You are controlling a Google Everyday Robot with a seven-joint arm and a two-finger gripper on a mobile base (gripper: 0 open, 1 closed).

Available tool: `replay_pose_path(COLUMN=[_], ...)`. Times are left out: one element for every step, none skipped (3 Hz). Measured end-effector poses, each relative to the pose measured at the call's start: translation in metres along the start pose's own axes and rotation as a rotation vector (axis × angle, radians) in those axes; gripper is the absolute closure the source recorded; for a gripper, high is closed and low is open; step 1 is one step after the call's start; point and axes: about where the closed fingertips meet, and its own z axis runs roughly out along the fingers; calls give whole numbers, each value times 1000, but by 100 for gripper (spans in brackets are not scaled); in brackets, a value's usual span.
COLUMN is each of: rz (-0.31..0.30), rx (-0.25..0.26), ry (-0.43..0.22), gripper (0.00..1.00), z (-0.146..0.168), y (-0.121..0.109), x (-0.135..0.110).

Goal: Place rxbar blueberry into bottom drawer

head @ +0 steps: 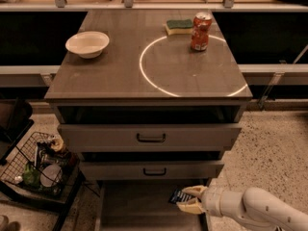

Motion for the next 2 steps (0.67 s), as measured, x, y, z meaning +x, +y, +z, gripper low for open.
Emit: replay_pose_path(rz=[5, 47], rx=[-54, -132], ry=[-22, -10], gripper=[100, 100], z=[76, 147], y=[1, 18], x=[30, 79])
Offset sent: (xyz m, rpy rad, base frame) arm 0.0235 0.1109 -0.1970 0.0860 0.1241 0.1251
